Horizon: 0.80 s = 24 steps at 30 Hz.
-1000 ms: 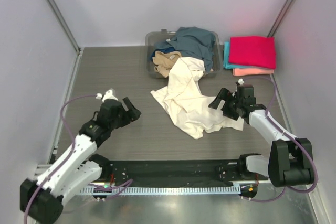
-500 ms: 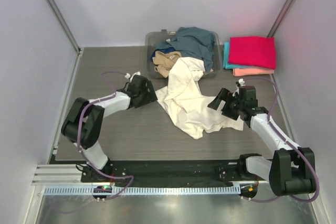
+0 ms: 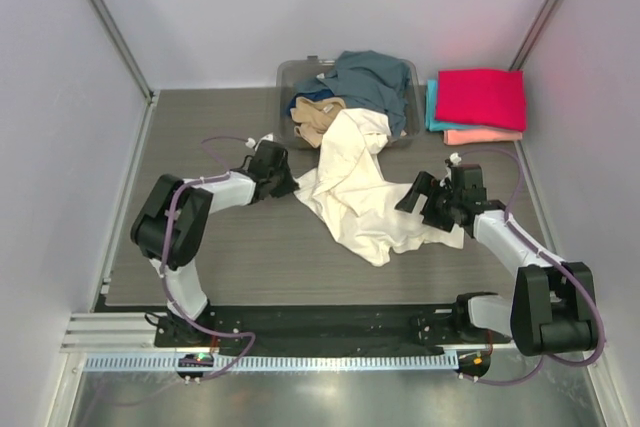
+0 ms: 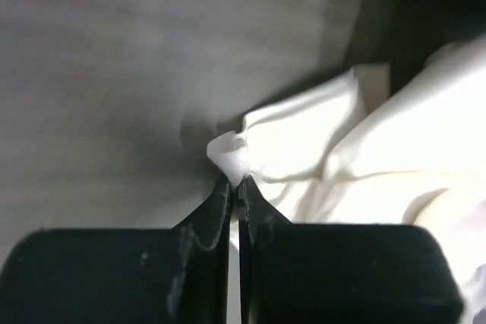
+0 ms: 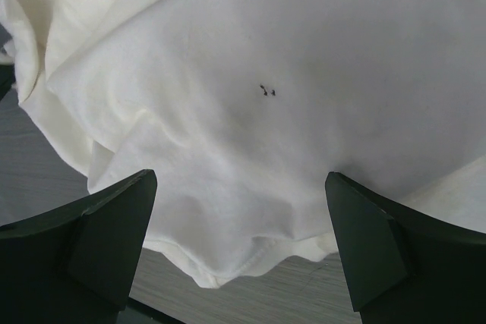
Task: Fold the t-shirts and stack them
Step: Flatten the tshirt out
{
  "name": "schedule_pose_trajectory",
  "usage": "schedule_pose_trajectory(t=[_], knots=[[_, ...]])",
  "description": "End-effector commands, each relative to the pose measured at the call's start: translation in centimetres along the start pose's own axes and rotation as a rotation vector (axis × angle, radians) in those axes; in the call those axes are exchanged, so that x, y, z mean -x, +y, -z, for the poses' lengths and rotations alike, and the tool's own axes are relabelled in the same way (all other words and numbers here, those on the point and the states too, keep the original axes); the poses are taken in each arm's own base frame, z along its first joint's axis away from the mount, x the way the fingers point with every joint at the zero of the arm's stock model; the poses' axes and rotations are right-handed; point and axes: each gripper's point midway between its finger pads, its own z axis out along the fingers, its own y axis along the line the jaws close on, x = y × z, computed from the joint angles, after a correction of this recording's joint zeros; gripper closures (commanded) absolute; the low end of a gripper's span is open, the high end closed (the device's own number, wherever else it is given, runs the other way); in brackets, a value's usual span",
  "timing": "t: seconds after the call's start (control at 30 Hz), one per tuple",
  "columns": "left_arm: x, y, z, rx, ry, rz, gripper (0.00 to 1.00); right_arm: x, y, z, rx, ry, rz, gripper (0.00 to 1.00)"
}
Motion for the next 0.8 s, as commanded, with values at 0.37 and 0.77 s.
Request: schedule_pose_trajectory(t=[0.37, 0.77], knots=[[-9.2, 7.7, 28.4, -0.086, -0.098, 0.235, 1.0, 1.5, -2.5, -1.2, -0.145, -0.052, -0.038, 0.0], [-7.8, 12.4, 37.8, 0.098, -0.17, 0.291, 1.0, 2.1, -3.4, 0.1, -0.218, -0.107, -0.073, 0.0]])
